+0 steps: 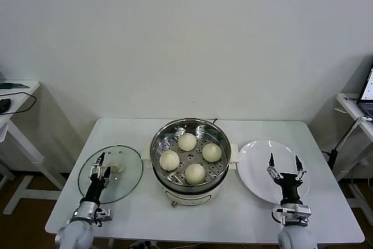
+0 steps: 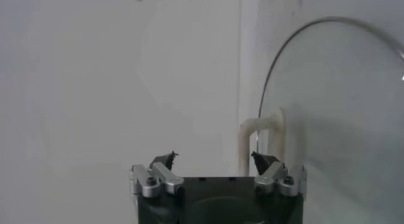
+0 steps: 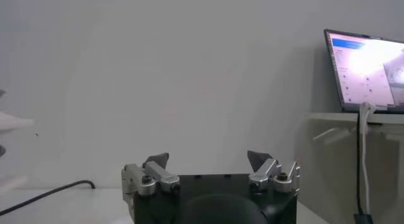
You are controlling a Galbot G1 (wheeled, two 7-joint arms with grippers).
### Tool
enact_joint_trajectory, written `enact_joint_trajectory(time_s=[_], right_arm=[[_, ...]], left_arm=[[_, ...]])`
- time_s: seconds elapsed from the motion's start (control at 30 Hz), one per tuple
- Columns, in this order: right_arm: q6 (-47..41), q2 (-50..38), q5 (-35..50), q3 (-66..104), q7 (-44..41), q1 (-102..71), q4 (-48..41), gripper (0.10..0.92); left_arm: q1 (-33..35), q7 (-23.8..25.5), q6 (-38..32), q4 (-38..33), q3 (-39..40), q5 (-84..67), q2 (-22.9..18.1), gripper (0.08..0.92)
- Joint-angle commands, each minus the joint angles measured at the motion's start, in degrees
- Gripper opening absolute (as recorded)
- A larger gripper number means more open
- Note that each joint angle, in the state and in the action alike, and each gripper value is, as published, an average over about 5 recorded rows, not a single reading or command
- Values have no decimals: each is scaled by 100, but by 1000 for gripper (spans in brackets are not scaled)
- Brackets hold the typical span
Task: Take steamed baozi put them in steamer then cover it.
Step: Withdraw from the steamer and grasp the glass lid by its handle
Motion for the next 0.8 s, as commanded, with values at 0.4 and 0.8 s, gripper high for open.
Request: enact_joint_trajectory(time_s=[0.4, 0.8], right_arm=[[22, 45, -95, 32, 6, -36, 41, 823], [26, 38, -112, 25, 20, -28, 132, 823]], left_arm=[[-376, 74, 99, 380, 153, -31, -51, 823], [-413, 235, 236, 503, 174, -120, -50, 567]])
